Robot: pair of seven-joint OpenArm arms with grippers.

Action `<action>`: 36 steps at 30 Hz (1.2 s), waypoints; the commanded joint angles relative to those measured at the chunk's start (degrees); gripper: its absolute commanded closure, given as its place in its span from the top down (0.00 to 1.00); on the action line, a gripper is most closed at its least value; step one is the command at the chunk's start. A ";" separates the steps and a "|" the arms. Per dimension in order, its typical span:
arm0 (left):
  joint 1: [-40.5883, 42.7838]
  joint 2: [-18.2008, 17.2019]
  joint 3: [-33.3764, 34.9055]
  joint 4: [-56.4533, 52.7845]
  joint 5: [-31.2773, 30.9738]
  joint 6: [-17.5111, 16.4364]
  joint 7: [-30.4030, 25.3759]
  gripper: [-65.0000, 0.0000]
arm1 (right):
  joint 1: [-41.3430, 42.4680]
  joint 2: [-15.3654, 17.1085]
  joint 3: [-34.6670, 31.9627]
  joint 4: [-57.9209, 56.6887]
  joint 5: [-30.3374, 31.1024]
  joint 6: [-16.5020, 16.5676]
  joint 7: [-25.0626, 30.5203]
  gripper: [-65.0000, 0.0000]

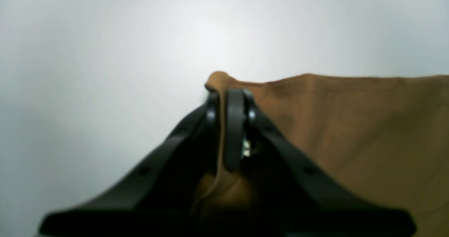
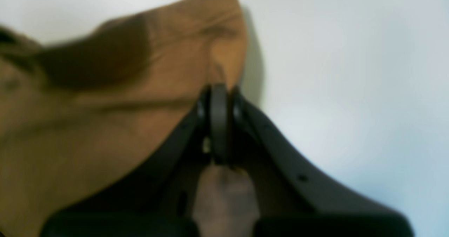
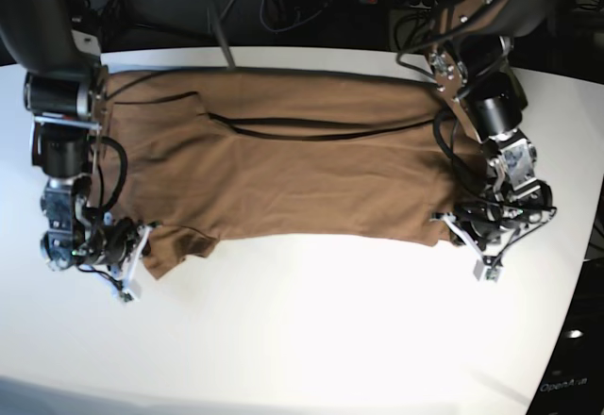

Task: Fold the T-shirt properly
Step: 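Close both grippers on the shirt's opposite long edge, then lift the gripped edge and fold it over onto the first fold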

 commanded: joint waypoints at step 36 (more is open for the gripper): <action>13.57 6.04 0.53 31.05 0.90 0.10 2.99 0.05 | -35.46 3.73 6.90 61.04 -0.20 0.38 -7.41 0.01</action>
